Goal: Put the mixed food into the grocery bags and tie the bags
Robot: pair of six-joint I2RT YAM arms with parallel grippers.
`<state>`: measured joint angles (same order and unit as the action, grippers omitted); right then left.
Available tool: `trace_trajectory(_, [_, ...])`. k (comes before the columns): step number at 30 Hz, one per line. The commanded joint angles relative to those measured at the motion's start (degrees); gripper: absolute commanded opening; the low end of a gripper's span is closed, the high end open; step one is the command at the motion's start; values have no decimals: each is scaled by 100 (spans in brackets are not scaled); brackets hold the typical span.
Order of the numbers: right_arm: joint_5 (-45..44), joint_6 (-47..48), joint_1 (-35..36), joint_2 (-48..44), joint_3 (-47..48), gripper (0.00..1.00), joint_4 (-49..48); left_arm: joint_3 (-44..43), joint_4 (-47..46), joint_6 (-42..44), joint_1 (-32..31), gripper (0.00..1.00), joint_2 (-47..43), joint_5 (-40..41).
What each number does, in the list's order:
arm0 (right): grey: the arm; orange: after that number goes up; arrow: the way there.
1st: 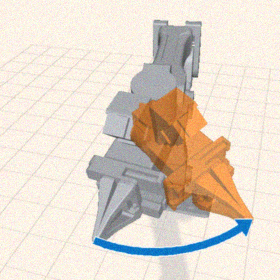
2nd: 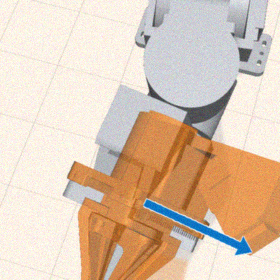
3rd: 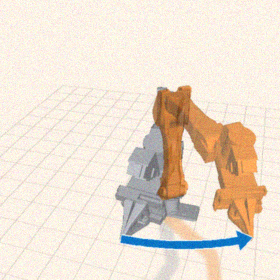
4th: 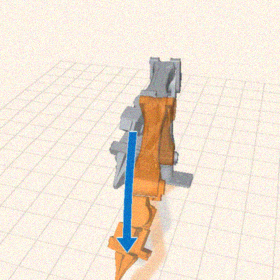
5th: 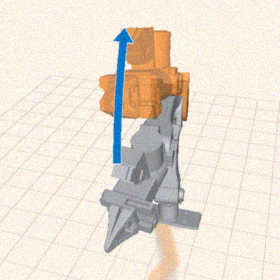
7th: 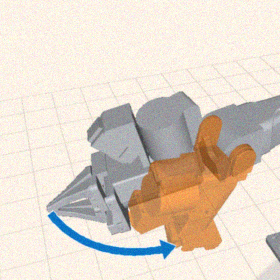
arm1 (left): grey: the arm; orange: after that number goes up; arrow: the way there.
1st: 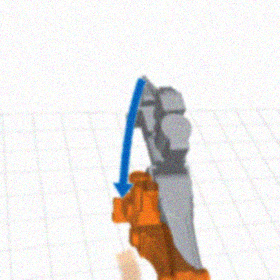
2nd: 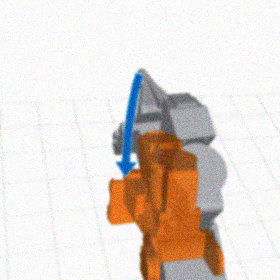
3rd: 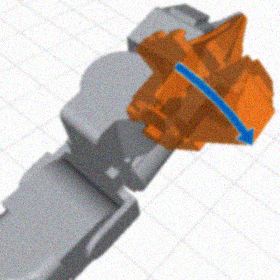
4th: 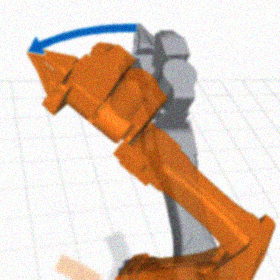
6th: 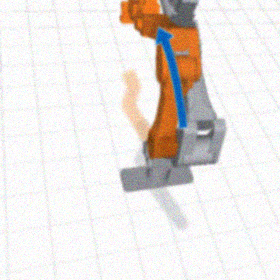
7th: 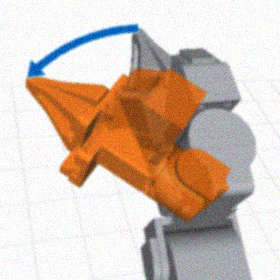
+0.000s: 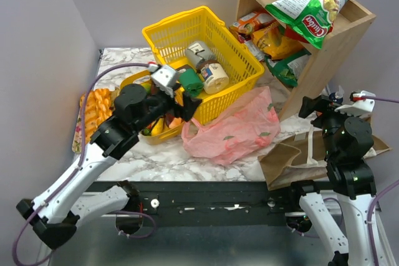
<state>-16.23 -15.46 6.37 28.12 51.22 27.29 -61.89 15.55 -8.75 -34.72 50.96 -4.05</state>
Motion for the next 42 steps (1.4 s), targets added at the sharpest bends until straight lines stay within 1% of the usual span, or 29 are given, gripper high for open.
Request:
trace_trajectory(1, [-160,-123,-4,44,432,100,417,-604,-52,330,-1429,99,850,-586])
trace_trajectory(2, [-205,-150,-4,53,502,100,487,-718,-61,330,-1659,99,1063,-762])
trace_trajectory(3, [-231,-150,-13,62,520,100,505,-928,-78,304,-2078,99,1283,-929])
trace_trajectory(4, [-275,-141,-13,53,520,100,514,-1052,-148,252,-2248,99,1720,-1383])
trace_trajectory(5, [-284,-124,-13,53,520,100,532,-1166,-210,182,-2363,99,1924,-1631])
trace_trajectory(6, [-293,-115,-13,45,512,100,532,-1376,-280,-71,-2555,99,2118,-1825])
trace_trajectory(7, [-284,-106,-4,36,494,100,549,-1466,-481,-196,-2618,99,2503,-2079])
trace_trajectory(8, [-302,-106,-4,36,477,100,549,-1562,-596,-319,-2654,99,2672,-2456])
trace_trajectory(9, [-302,-97,-4,10,442,100,549,-1746,-693,-598,-2689,99,2839,-2590])
trace_trajectory(11, [-354,-123,-13,-52,398,100,541,-1958,-861,-802,-2768,99,3340,-2636])
trace_trajectory(13, [-381,-124,-13,-96,310,100,497,-2423,-713,-917,-2917,99,3892,-2539])
trace_trajectory(15, [-399,-115,-13,-105,266,100,462,-2861,-615,-996,-2996,99,4219,-2407])
trace_trajectory(16, [-381,-106,-4,-96,213,100,462,-2968,-632,-1075,-3023,99,4499,-2398])
trace_trajectory(19, [-407,-62,-4,-87,178,100,435,-3127,-773,-1164,-3093,99,4852,-2328])
trace_trajectory(22, [-381,8,-13,-131,186,100,453,-3163,-633,-1172,-3102,99,5055,-2222])
trace_trajectory(24, [-372,35,-13,-192,169,100,444,-3145,-597,-1199,-3102,99,5125,-2354])
trace_trajectory(25, [-398,35,-13,-219,160,100,444,-3145,-588,-1234,-3120,99,5204,-2554])
trace_trajectory(27, [-442,52,-13,-254,125,100,444,-3102,-553,-1234,-3172,98,5266,-2609])
trace_trajectory(29, [-451,43,-13,-289,116,100,444,-3066,-396,-1147,-3190,94,5336,-2452])
trace_trajectory(30, [-451,43,-4,-298,107,100,444,-3031,-334,-1094,-3199,82,5354,-2390])
trace_trajectory(32, [-399,43,-4,-325,90,100,444,-2979,-263,-997,-3199,63,5381,-2276])
trace_trajectory(33, [-381,35,-4,-325,72,100,444,-2909,-289,-971,-3190,35,5381,-2275])
trace_trajectory(34, [-338,35,-4,-325,55,100,444,-2890,-298,-901,-3199,19,5372,-2293])
trace_trajectory(35, [-311,9,-13,-316,46,100,444,-2873,-263,-839,-3190,7,5354,-2293])
trace_trajectory(36, [-285,8,-13,-290,46,100,444,-2881,-202,-751,-3199,0,5311,-2267])
trace_trajectory(38, [-188,34,-13,-211,2,100,392,-2890,175,-279,-3190,0,5153,-2100])
trace_trajectory(39, [-153,43,-13,-184,-50,100,356,-2890,324,-76,-3199,0,5074,-1882])
trace_trajectory(42, [-39,53,-13,-18,-235,100,207,-2960,1114,601,-3147,0,4792,-1617])
